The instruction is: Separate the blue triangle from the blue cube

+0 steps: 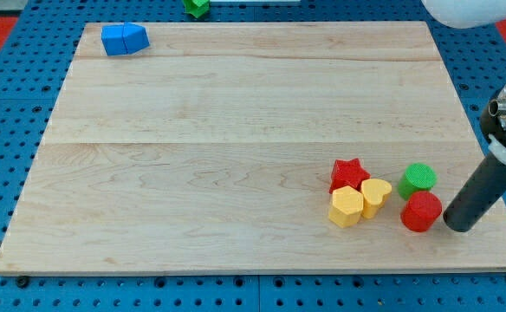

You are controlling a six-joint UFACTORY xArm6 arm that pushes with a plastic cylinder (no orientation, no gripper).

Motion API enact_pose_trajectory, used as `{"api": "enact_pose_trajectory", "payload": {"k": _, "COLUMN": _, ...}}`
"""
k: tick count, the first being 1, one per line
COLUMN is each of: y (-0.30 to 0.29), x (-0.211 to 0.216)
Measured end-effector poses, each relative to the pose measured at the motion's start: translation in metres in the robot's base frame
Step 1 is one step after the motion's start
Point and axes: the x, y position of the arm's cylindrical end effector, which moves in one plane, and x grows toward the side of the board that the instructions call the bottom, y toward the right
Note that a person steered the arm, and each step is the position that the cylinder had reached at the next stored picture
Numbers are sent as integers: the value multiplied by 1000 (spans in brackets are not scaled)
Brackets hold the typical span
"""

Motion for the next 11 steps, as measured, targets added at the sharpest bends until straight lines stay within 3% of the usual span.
{"api": "enact_pose_trajectory", "payload": {"k": 1, "y": 47, "x": -38}}
{"api": "enact_pose_trajectory", "payload": {"k": 3, "y": 25, "x": -221}}
{"api": "enact_pose_trajectory", "payload": {"k": 5, "y": -194, "x": -355}}
{"api": "enact_pose_trajectory", "payload": {"k": 6, "y": -256, "x": -376}}
{"api": "enact_pose_trajectory", "payload": {"k": 11, "y": -425, "x": -377}}
